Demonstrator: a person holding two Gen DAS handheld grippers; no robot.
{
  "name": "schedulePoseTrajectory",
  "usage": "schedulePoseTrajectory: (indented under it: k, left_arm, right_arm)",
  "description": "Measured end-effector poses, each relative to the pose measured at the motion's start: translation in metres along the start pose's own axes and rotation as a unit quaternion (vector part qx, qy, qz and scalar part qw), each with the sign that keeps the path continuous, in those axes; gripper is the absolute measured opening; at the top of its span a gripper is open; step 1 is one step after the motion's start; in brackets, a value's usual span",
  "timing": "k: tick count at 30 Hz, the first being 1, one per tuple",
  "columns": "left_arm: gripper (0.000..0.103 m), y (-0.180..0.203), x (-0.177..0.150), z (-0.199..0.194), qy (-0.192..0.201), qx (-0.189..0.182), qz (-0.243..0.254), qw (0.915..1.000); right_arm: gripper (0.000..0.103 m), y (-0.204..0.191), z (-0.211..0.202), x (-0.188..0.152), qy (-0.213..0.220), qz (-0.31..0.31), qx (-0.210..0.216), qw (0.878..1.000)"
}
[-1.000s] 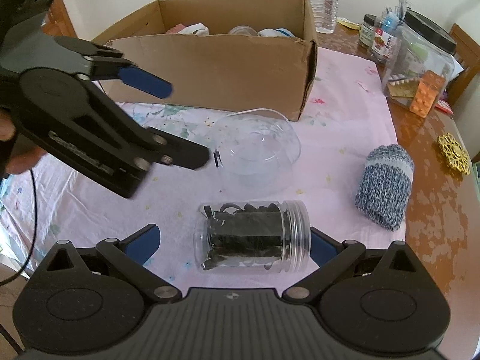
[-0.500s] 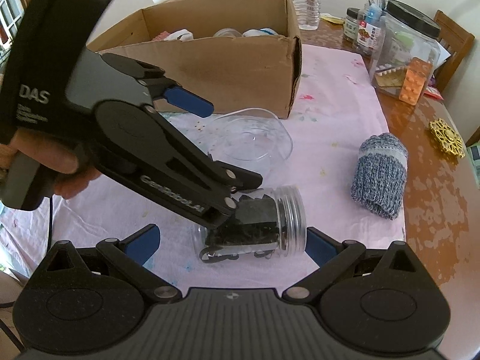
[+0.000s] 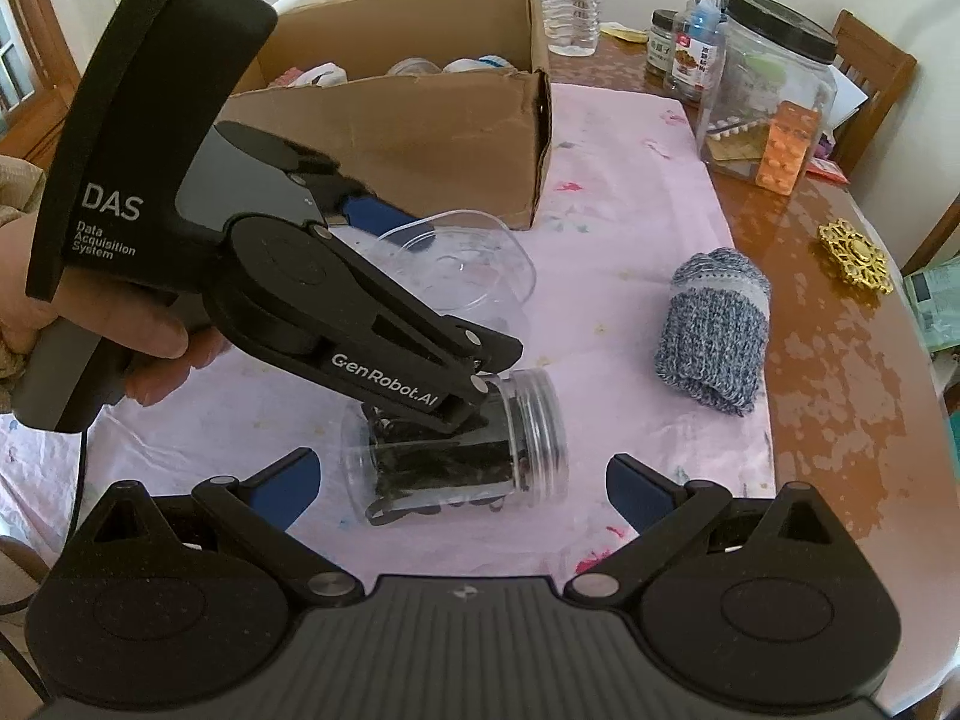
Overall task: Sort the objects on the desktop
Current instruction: 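Grasp the second snack jar with the right tool while the left tool grasps the clear lid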
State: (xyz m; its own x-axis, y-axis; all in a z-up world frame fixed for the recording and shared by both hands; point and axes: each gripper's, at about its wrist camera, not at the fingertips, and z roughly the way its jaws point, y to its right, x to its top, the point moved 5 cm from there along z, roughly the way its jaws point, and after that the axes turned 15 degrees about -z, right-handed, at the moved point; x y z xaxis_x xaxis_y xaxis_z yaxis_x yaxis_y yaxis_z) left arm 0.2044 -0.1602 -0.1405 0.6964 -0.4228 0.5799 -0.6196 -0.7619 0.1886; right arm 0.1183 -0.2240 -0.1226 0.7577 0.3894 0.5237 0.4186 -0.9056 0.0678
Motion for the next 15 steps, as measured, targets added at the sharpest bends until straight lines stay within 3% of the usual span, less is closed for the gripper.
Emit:
schedulePoseTrajectory:
  k: [15]
  left_arm:
    - [0.075, -0.009, 0.001, 0.001, -0.014, -0.012, -0.02, 0.9996]
  right_arm:
    - [0.103, -0.009, 0.006, 0.01, 0.0, -0.035, 0.001, 0.999]
